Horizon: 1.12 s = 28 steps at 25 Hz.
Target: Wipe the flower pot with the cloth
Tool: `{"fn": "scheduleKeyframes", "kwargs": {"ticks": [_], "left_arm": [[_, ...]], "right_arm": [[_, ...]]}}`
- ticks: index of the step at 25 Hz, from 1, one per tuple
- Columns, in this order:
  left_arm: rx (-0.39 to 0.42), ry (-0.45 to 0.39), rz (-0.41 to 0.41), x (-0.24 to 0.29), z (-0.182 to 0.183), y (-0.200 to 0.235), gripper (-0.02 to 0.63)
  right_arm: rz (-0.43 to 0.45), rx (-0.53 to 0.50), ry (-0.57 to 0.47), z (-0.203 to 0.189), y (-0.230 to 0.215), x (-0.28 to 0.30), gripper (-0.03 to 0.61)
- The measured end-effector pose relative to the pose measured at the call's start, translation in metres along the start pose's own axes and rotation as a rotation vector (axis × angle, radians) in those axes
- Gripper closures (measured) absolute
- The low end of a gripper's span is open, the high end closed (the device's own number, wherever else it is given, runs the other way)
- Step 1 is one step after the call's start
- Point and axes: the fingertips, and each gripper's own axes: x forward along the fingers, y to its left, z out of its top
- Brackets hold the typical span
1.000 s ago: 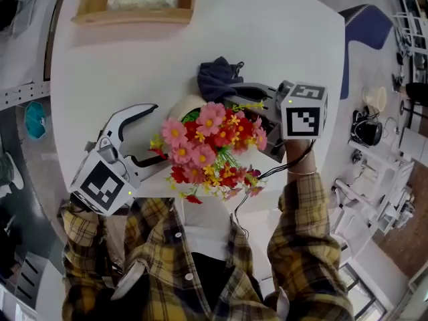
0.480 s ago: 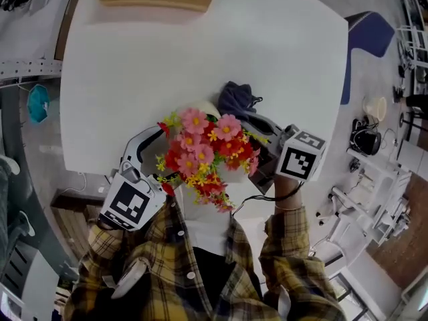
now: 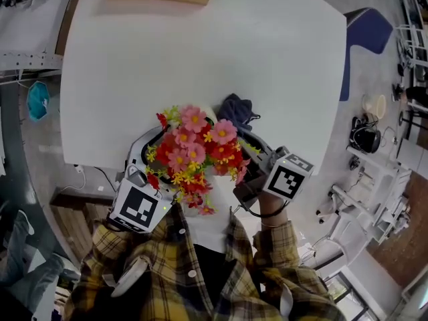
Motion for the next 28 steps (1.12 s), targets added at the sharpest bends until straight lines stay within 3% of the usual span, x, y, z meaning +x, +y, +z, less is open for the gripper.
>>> {"fn": "scheduleKeyframes", "kwargs": {"ticks": [5,13,22,28], "left_arm": [[0.026,0.015,-0.031,0.000,-0.003,0.000,0.196],[0.127,0.088,-0.200,-0.004,-0.006,0.002,0.196],[0.309,0.156,-0.466,0.000,-0.003,0.007,0.196],[0.430,0.234,-0.651,0.012,0.006,0.001,0.196]], "right_arm": [[-0.007,-0.002,0.002,-0.003,-0.001,0.000,0.568],[0.025,-0.089,0.061,0.006,0.004,0.004,0.568],[0.079,-0.156,0.129,0.033,0.003,0.026,0.568],[0.181,-0.218,0.306,0.042,0.006,0.038,0.568]]}}
